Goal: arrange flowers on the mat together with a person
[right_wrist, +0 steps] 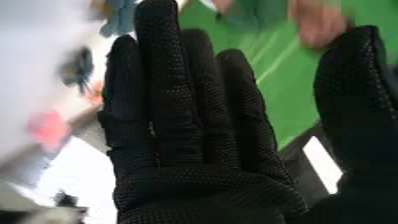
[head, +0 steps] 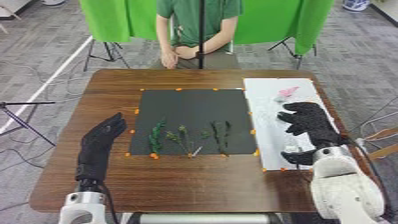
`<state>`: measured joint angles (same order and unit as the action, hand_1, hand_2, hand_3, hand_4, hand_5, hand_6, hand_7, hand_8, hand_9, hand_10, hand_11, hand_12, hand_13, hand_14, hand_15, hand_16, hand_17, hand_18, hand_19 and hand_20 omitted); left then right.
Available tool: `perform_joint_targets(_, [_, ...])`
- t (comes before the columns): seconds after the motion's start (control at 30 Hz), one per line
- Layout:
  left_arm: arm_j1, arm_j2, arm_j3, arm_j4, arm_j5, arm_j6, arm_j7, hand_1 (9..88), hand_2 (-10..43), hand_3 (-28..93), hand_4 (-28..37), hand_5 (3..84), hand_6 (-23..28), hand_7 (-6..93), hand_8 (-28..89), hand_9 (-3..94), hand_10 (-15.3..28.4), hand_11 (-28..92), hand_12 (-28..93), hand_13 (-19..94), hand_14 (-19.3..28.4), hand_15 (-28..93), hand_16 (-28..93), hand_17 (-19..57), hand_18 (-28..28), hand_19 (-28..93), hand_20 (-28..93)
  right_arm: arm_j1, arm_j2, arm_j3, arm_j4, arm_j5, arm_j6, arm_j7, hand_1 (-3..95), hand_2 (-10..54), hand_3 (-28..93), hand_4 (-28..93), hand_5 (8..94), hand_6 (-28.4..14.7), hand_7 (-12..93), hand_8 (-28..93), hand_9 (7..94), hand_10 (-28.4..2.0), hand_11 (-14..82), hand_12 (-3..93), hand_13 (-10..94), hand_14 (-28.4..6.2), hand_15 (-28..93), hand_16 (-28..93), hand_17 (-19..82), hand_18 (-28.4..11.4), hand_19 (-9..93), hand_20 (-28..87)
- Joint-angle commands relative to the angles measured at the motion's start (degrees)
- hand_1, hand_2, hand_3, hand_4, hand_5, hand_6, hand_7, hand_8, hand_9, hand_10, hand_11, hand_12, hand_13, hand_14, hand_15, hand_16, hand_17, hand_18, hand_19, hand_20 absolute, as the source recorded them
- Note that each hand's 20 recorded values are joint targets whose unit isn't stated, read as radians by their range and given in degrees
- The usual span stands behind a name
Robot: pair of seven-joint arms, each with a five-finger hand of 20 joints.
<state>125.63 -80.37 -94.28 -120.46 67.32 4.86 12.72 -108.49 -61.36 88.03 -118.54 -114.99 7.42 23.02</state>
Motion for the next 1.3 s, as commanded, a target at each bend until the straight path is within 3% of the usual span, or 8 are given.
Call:
perform_joint_targets(0.03, [0.3,-0.07,-0.09,0.07,0.34,-0.35,-0.94,29.3,-5.0,65,-17.4,47.1,3.2,13.4,-7,43.3,12.7,15,13,34,15.9,11,1,6.4,8.6,2,17,10.7,5.3,-6.0,7.6,-28.0,-6.5,5.6,37.1,-9.5,67,-28,57.0,-1.1,14,-10,71.9,-14.7,17.0,16.6,79,-9.1,36,22,44,-17.1,75,38])
perform_joint_targets(0.23, [0.5,0.22,-0.10,-0.04,0.17,0.17,-0.87,29.3,-5.0,65,-17.4,47.1,3.2,13.4,-7,43.3,12.7,15,13,34,15.9,11,1,6.4,8.5,2,17,14.9,5.5,-10.1,12.6,-29.3,-8.9,6.2,38.5,-9.5,66,-28,55.2,-0.9,13,-10,73.5,-14.1,16.8,16.6,82,-7.6,36,23,47,-16.6,78,37])
perform_joint_targets(0.43, [-0.2,-0.01,0.25,0.29,0.41,-0.48,-1.08,29.1,-5.1,65,-17.3,47.1,3.2,13.4,-7,43.3,12.6,15,13,34,15.9,11,1,6.4,8.6,2,17,18.6,3.6,-12.8,17.1,-29.8,-10.8,6.3,39.0,-9.5,66,-28,54.0,-0.2,13,-10,74.9,-13.4,16.4,16.2,86,-6.6,36,24,51,-15.3,80,35])
perform_joint_targets(0.9, [0.2,-0.01,-0.08,0.20,0.28,-0.36,-1.08,29.3,-5.0,65,-17.4,47.2,3.2,13.3,-7,43.3,12.7,15,13,34,15.9,11,1,6.4,8.5,2,16,20.1,2.2,-16.2,20.0,-33.4,-18.7,10.2,39.6,-9.5,66,-28,55.5,0.7,13,-10,79.8,-13.4,15.1,15.7,93,-3.4,37,27,60,-11.1,88,27])
perform_joint_targets(1.1, [0.2,-0.19,-0.23,0.29,0.33,-0.52,-1.19,29.3,-5.1,65,-17.5,47.1,3.2,13.3,-7,43.3,12.6,15,13,34,16.0,11,1,6.4,8.5,2,17,18.4,2.6,-17.8,21.4,-33.5,-11.0,8.9,49.2,-9.5,63,-27,64.4,2.5,15,-11,85.6,-11.0,14.8,18.6,94,-1.1,48,21,66,-8.8,92,21])
perform_joint_targets(1.17, [0.1,0.15,-0.27,0.41,0.22,-0.23,-1.25,29.3,-5.1,65,-17.5,47.1,3.2,13.3,-7,43.2,12.6,15,13,34,16.0,11,1,6.4,8.6,2,16,18.3,2.6,-18.3,21.7,-33.6,-8.5,8.5,56.3,-9.5,56,-24,69.4,2.9,16,-9,89.4,-10.0,9.9,24.9,94,-0.6,52,18,67,-8.4,93,22])
perform_joint_targets(1.27, [0.1,1.00,-0.73,0.66,0.00,0.14,-1.18,29.3,-5.0,65,-17.5,47.1,3.2,13.3,-7,43.2,12.6,15,13,34,16.0,11,1,6.3,8.5,2,16,18.7,2.9,-18.7,21.7,-32.6,-5.5,8.2,89.3,-9.5,-22,30,82.1,2.1,16,4,93.4,-9.0,9.4,29.1,94,0.1,58,17,70,-8.5,93,27])
perform_joint_targets(1.3, [0.3,1.17,-1.06,0.58,-0.17,0.55,-1.16,29.3,-5.0,65,-17.5,47.0,3.2,13.3,-7,43.2,12.6,15,13,34,16.0,11,1,6.3,8.5,2,16,18.8,3.0,-18.6,21.4,-32.5,-5.2,8.1,91.6,-9.5,-26,33,83.9,2.0,17,5,93.6,-9.1,11.3,28.8,94,0.1,59,16,70,-8.7,93,28])
